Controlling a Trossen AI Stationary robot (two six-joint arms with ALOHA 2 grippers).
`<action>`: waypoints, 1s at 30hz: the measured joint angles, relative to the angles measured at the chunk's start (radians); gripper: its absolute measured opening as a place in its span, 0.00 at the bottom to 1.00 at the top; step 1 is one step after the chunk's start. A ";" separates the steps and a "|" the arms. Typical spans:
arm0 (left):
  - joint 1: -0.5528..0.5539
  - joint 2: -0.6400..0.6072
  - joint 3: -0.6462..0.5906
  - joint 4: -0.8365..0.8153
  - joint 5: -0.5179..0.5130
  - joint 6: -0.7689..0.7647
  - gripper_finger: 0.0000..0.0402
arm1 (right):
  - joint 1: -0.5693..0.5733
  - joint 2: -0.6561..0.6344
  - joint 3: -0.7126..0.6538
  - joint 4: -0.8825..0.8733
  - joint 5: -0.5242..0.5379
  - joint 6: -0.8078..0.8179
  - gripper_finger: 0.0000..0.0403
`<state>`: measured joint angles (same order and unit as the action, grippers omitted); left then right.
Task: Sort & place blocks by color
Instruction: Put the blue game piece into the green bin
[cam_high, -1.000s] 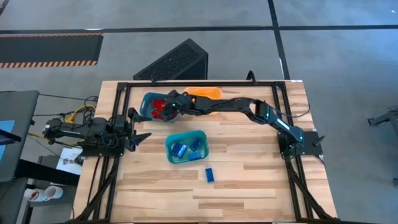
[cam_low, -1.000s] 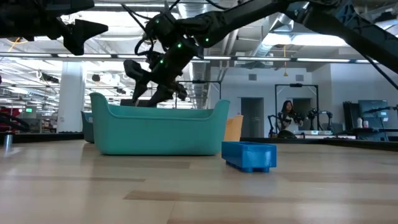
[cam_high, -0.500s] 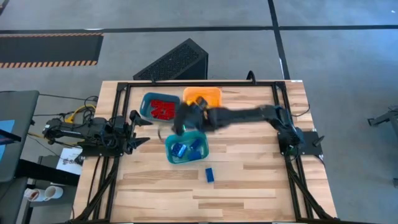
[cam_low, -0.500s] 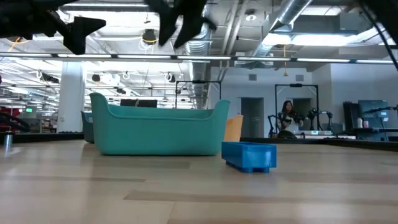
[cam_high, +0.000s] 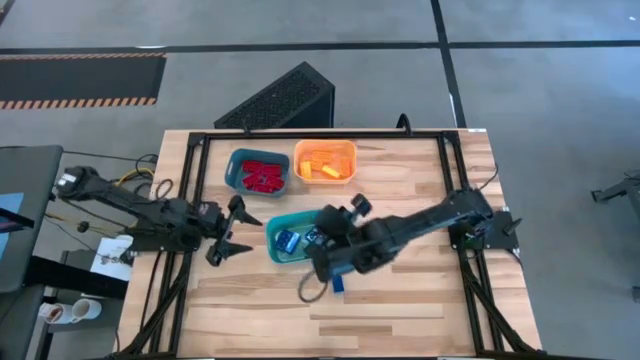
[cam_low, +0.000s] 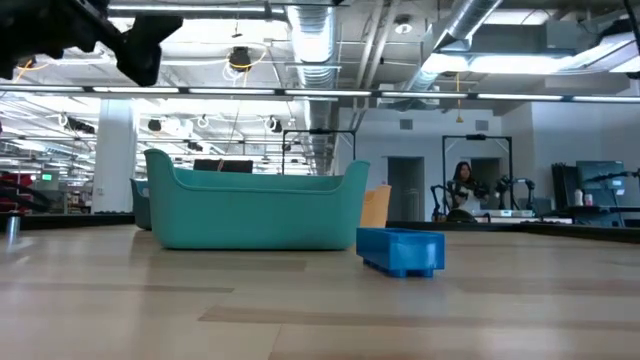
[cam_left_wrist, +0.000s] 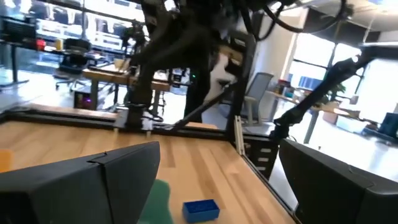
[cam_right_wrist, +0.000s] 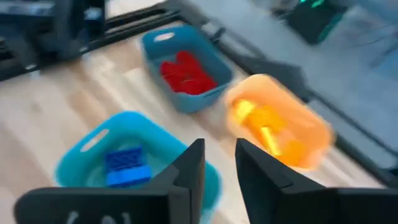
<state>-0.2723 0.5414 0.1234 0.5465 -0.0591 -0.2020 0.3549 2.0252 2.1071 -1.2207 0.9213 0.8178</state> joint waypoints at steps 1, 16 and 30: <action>-0.014 0.044 0.000 0.047 -0.005 0.009 0.80 | 0.022 -0.008 0.000 -0.030 0.026 0.032 0.28; -0.089 0.661 0.260 0.168 -0.025 0.114 0.80 | 0.244 -0.064 -0.198 -0.281 0.210 0.613 0.18; -0.125 0.890 0.465 0.160 0.105 0.155 0.80 | 0.262 -0.096 -0.438 1.003 -0.339 -0.422 0.18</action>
<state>-0.3972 1.4317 0.5883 0.7063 0.0455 -0.0473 0.6166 1.9288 1.6691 -0.2172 0.5823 0.3953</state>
